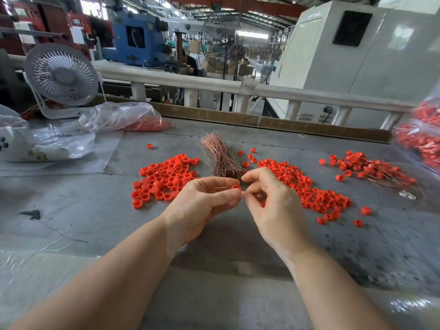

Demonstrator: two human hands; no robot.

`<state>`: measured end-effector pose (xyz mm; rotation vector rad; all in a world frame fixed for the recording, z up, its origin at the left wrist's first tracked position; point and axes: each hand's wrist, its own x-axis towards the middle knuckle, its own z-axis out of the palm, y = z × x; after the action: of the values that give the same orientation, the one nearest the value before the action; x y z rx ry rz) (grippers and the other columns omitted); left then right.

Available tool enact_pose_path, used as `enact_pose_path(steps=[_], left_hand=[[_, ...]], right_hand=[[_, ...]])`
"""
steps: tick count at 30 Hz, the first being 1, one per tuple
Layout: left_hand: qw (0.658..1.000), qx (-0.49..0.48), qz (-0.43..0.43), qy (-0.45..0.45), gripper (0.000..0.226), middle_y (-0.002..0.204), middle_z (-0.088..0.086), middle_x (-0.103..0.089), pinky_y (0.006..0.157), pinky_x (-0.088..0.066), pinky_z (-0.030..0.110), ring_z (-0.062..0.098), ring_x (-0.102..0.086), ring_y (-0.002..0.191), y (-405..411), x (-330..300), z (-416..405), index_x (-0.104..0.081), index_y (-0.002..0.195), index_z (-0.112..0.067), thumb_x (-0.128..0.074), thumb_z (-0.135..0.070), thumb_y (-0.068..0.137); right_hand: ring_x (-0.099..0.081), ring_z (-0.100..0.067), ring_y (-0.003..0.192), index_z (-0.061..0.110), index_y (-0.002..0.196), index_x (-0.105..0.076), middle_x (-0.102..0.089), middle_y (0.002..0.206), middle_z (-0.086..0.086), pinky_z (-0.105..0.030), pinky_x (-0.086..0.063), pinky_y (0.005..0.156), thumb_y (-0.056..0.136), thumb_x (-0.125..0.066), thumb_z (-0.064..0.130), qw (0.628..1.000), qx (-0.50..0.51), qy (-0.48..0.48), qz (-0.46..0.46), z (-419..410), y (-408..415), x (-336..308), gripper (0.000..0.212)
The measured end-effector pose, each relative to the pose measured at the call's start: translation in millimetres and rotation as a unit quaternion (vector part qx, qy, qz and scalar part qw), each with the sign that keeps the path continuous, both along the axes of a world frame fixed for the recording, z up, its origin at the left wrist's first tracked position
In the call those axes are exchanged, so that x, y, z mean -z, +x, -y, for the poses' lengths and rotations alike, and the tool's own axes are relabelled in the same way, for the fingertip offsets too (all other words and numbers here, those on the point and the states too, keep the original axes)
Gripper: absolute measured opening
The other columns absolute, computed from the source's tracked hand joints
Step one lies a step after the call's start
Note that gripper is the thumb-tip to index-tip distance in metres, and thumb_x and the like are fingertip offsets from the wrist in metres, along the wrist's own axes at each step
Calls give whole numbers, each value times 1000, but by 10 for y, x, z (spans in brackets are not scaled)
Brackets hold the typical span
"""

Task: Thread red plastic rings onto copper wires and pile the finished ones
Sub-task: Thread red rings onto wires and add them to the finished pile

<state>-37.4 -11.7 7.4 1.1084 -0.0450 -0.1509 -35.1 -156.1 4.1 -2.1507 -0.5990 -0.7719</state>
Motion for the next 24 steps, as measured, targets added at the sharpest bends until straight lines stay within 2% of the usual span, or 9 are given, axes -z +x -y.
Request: enact_pose_path(steps=[7,14,18,24], left_hand=[[1000,-13,11,23,22,69,7,-70,61,-55,18,10,-67,64,4,13,0,-68,82,-4,-67,-6,61],[997,-14,32,70,24,76,8,-72,65,-55,19,12,-68,70,5,26,-7,-71,83,-7,-72,-9,58],[992,-30,53,106,11,73,7,-72,64,-54,18,11,-67,67,4,36,5,-71,81,-8,-68,1,75],[992,-53,67,92,16,67,5,-71,59,-54,17,10,-67,62,-1,5,13,-70,76,-7,-61,6,80]], right_hand=[[-51,-9,64,19,92,-63,-59,67,8,-33,-48,63,79,-70,6,1000,-17,-2,-17,-8,-14,1,20],[-51,-9,63,20,90,-62,-61,67,7,-29,-47,62,78,-69,3,999,-8,-23,-24,0,-13,10,21],[-50,-8,61,19,88,-62,-60,65,7,-27,-45,60,77,-70,4,999,-9,-34,-17,0,-17,11,21],[-59,-13,69,20,88,-63,-63,71,6,-32,-50,65,79,-72,10,999,-24,3,-38,-4,-23,1,16]])
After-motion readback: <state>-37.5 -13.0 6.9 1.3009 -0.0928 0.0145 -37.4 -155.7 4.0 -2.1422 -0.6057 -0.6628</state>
